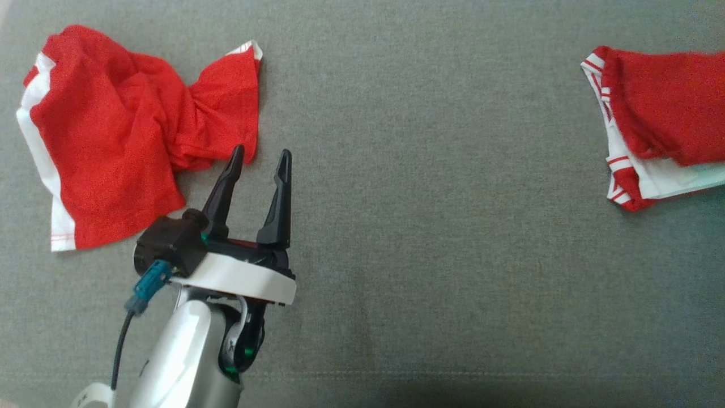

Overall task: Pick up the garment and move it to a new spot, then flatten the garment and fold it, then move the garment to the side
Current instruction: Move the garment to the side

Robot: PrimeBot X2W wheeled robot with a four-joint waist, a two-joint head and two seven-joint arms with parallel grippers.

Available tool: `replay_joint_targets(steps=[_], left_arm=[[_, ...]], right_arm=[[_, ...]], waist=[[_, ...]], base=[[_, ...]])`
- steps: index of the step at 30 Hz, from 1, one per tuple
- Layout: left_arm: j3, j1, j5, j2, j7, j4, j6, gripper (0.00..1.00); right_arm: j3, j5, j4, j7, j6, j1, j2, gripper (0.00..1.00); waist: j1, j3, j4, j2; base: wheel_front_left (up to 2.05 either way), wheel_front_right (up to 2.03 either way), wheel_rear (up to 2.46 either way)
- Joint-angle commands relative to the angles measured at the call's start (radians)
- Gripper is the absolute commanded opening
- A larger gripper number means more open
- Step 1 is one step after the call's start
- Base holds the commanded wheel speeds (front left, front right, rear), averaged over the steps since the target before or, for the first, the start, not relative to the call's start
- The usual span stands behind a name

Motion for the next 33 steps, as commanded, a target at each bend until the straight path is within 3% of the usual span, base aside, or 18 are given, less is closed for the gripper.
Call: replay_joint_targets(steps=[1, 10, 20, 33], left_arm=[[0.042, -0.019, -0.001, 0.008, -0.005, -0.028, -0.005, 1.0], [0.064, 0.023, -0.01, 0.008, -0.005, -0.026, -0.005, 1.0], [0.113, 0.111, -0.015, 0.008, -0.005, -0.04, -0.003, 1.0], [0.133, 0.22, -0.016, 0.008, -0.005, -0.032, -0.006, 1.0]], right_arm=[[0.019, 0.012, -0.03, -0.015, -0.001, -0.022, -0.002, 1.0], [0.114, 0.116, -0.11, -0.047, -0.001, 0.046, 0.151, 1.0], [0.155, 0.229, -0.3, -0.052, -0.001, 0.294, 0.329, 1.0], [0.194, 0.375, -0.525, -0.053, -0.001, 0.585, 0.376, 1.0]], waist=[[-0.0001, -0.021, -0.005, 0.0], [-0.0001, -0.15, -0.021, 0.0], [-0.0001, -0.296, -0.042, 0.0], [-0.0001, -0.353, -0.073, 0.0]], base=[[0.0, 0.0, 0.0], [0.0, 0.0, 0.0], [0.0, 0.0, 0.0], [0.0, 0.0, 0.0]])
